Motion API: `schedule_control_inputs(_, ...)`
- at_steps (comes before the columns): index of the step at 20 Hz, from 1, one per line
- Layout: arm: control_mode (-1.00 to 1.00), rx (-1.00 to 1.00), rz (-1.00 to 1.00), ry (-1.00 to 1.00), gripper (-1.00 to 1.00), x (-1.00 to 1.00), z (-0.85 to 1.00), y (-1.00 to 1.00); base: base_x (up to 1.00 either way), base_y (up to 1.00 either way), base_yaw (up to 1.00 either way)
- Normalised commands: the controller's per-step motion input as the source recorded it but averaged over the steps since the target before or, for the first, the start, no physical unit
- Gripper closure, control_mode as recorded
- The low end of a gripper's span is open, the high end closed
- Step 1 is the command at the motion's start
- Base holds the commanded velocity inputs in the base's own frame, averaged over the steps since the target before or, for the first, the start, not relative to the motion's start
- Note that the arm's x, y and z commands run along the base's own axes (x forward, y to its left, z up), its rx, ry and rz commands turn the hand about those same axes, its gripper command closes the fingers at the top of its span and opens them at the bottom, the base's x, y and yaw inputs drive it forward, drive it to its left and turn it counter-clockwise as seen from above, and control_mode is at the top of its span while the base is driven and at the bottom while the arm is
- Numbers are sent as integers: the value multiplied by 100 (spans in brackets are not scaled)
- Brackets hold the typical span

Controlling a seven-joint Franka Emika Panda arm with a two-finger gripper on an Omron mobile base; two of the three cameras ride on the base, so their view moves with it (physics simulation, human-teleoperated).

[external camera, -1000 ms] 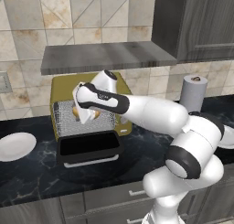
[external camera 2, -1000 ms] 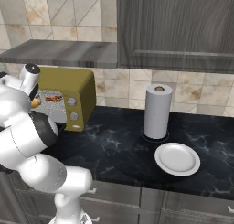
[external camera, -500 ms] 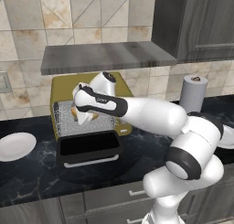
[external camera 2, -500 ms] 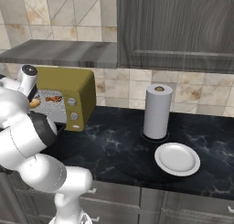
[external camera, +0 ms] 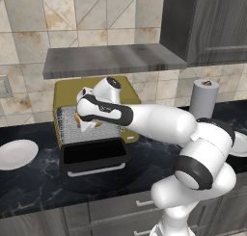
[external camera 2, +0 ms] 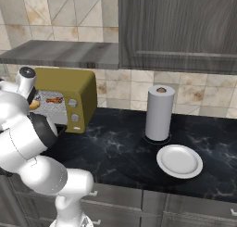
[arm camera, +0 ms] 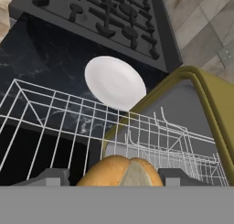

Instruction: Open the toaster oven door. Place the hotdog bun on the top rack in the toaster oven and place the chicken drumstick on the bottom rack.

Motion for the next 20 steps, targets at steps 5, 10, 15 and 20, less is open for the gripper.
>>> schedule_control_inputs(5,-100,1,-3,0,100,0,-26,0,0,0,0)
schedule_control_inputs(10,-100,1,-5,0,100,-2,-29,0,0,0,0)
schedule_control_inputs(15,-100,5,-8,-3,100,-13,-30,0,0,0,0)
schedule_control_inputs(20,-100,6,-9,-8,100,-15,-33,0,0,0,0)
